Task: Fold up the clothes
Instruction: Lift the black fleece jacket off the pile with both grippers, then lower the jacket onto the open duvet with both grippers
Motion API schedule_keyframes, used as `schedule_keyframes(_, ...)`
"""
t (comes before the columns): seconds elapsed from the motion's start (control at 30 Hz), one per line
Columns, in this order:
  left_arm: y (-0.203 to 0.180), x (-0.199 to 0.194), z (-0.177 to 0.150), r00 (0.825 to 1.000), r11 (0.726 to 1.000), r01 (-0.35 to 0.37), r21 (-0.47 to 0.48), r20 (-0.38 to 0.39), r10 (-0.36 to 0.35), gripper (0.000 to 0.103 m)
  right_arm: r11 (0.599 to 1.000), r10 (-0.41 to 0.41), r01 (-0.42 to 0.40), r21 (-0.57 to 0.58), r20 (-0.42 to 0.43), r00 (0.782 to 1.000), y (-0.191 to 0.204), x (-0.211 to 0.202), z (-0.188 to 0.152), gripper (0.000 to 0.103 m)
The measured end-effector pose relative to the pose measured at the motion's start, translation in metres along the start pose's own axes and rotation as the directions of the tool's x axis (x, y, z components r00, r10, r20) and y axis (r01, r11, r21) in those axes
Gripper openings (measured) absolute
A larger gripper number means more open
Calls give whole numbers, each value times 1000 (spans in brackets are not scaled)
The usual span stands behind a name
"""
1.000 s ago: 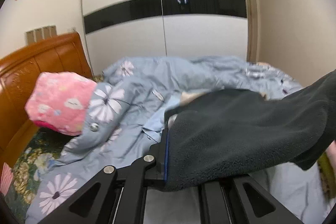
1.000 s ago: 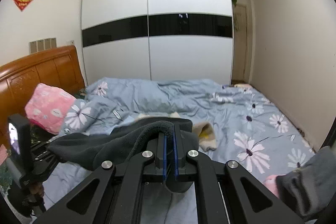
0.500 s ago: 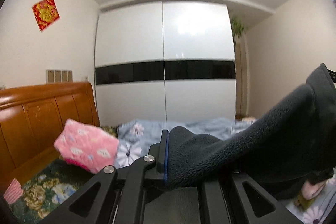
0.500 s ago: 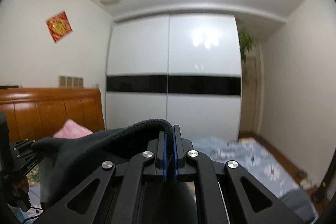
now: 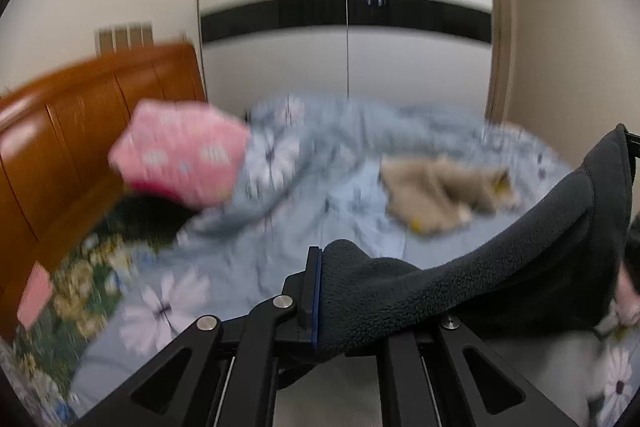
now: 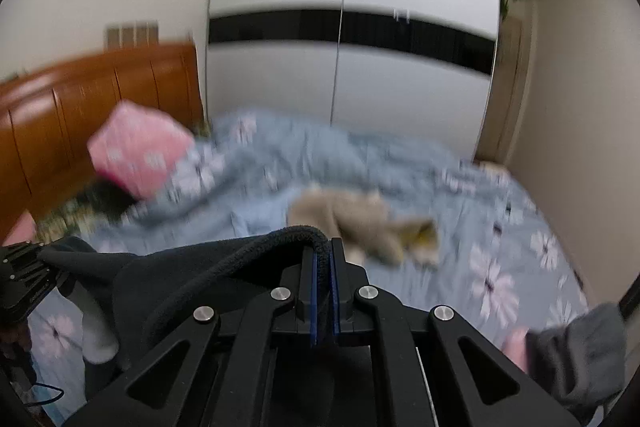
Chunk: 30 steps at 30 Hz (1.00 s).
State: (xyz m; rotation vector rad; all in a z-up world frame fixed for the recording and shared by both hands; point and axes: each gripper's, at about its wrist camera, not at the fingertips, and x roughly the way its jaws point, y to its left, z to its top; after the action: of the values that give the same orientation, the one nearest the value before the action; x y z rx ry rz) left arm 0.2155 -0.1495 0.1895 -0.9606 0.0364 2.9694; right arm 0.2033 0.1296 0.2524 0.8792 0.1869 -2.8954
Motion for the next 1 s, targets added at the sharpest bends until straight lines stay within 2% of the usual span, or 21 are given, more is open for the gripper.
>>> schedule_keyframes(0.17, -11, 61, -37, 987, 1000, 0, -13, -158, -2, 6, 998, 29, -18, 60, -177, 984, -11, 62, -49, 5)
schedule_keyframes(0.27, -18, 83, -57, 977, 1000, 3, -23, -215, -8, 7, 993, 50, -22, 118, -240, 969, -27, 91, -70, 5)
schedule_keyframes(0.37, -18, 103, -61, 971, 1000, 3, -19, -238, -7, 7, 991, 54, -18, 132, -275, 960, -35, 114, -77, 5)
schedule_keyframes(0.5, -15, 137, -48, 970, 1000, -6, -24, -244, 0, 7, 992, 60, -24, 125, -285, 957, -39, 146, -67, 5)
schedule_keyframes(0.8, -3, 234, 9, 964, 998, 11, -62, -266, -27, 7, 991, 81, -47, 122, -288, 954, -53, 244, -20, 5)
schedule_keyframes(0.9, -3, 279, 12, 948, 998, 0, -56, -318, -18, 7, 988, 95, -47, 148, -339, 936, -57, 287, -21, 5)
schedule_keyframes(1.0, -1, 319, 0, 920, 998, -12, -60, -392, -13, 7, 983, 122, -53, 177, -403, 907, -60, 331, -35, 5)
